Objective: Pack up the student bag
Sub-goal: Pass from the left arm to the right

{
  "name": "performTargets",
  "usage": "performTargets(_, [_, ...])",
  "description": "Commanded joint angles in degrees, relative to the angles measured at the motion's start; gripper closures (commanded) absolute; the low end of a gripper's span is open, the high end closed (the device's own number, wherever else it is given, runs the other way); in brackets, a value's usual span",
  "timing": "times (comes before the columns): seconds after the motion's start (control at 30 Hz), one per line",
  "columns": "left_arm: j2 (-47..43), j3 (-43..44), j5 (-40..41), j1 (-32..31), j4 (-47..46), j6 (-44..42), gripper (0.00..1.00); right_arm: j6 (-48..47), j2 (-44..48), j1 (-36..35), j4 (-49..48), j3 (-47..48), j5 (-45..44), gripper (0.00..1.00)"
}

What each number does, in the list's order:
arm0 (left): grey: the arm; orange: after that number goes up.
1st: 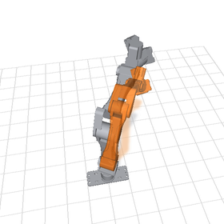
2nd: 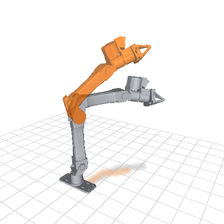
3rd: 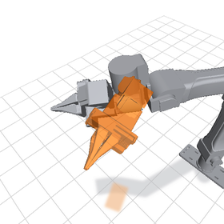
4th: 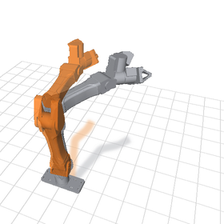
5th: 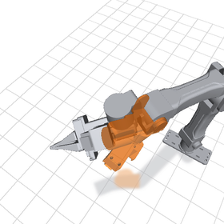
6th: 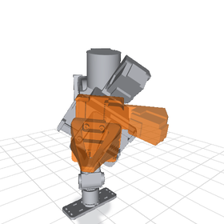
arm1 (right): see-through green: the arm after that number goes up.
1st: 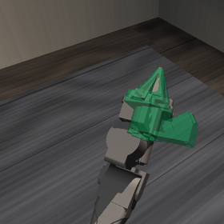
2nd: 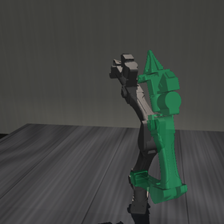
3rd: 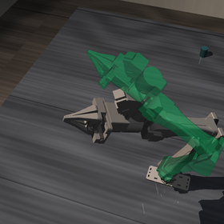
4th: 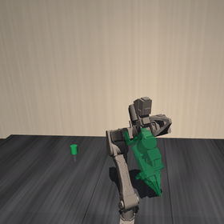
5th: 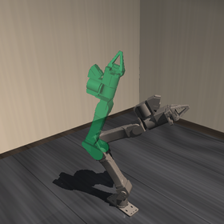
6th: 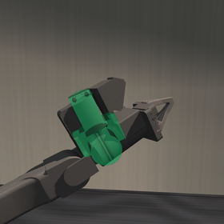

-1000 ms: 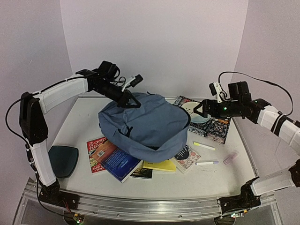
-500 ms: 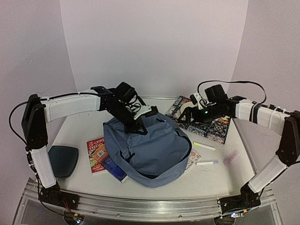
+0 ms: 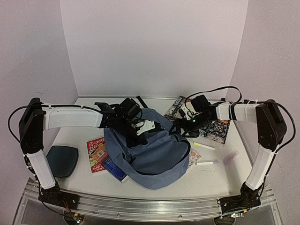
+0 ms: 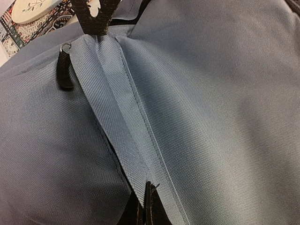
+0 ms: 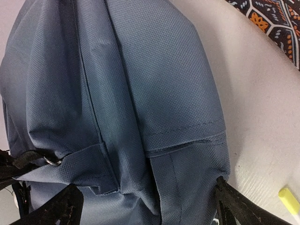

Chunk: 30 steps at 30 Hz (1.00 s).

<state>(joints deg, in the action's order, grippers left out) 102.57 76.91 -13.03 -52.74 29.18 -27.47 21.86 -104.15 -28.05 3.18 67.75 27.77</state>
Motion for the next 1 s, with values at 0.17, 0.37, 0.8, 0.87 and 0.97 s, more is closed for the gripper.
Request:
performTargets(0.17, [-6.79, -6.61, 4.06, -0.61, -9.79, 1.78, 1.0, -2.68, -4.53, -0.44, -0.14, 1.27, 1.57, 0.08])
performTargets(0.37, [-8.69, -8.36, 4.05, -0.61, -11.22, 2.79, 1.0, -3.78, -1.75, 0.48, 0.42, 0.26, -3.67, 0.07])
performTargets(0.8, [-9.63, -10.44, 3.73, -0.61, -12.49, 3.39, 1.0, -2.26, -2.34, 2.03, 0.44, 5.98, -4.99, 0.02])
performTargets(0.87, [-9.32, -10.51, 4.03, -0.61, -12.56, 3.35, 1.0, -2.12, -2.12, 2.26, 0.41, 6.15, -5.33, 0.02])
performTargets(0.97, [-9.41, -10.76, 3.79, -0.62, -12.85, 3.66, 1.0, -2.02, -2.98, 2.29, 0.25, 6.83, -5.03, 0.02])
